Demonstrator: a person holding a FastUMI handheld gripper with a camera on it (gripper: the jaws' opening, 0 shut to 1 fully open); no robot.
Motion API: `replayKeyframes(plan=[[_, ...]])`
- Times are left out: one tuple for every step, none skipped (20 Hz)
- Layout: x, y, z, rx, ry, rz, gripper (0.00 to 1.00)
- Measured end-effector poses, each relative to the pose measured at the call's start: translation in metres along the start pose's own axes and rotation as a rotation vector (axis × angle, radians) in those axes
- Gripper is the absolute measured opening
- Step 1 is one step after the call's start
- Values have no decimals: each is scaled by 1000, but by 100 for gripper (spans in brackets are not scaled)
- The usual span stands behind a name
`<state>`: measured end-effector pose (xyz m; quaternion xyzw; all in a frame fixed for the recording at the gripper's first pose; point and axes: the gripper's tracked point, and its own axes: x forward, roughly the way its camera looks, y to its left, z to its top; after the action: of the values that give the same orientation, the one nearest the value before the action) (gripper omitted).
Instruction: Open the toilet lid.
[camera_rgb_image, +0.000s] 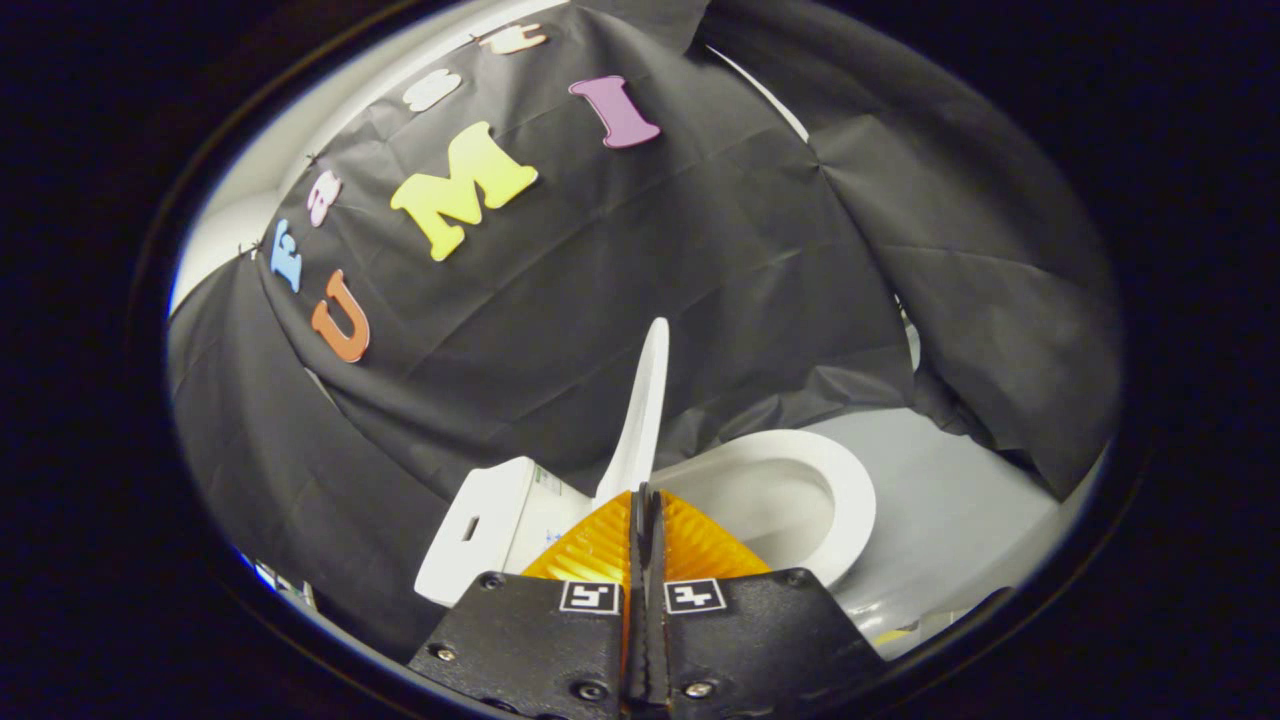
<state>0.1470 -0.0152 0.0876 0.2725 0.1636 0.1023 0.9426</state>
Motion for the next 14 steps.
replayKeyframes(plan=[[0, 4, 0, -7, -2, -2, 3], [-1, 9, 2, -18, -6, -3, 3], [-1, 13, 0, -27, -7, -5, 4], [0, 18, 2, -39, -11, -9, 3], [-2, 21, 3, -50, -15, -9, 4], [-3, 25, 2, -58, -16, -11, 3], [-3, 28, 1, -66, -16, -12, 3], [-2, 32, 2, -72, -17, -13, 3], [-1, 35, 2, -79, -18, -16, 4], [-1, 38, 2, -89, -22, -19, 3], [-2, 43, 1, -97, -25, -21, 4], [-3, 48, 1, -106, -28, -23, 4], [-4, 53, 1, -117, -31, -24, 4], [-3, 60, 1, -136, -34, -22, 4]])
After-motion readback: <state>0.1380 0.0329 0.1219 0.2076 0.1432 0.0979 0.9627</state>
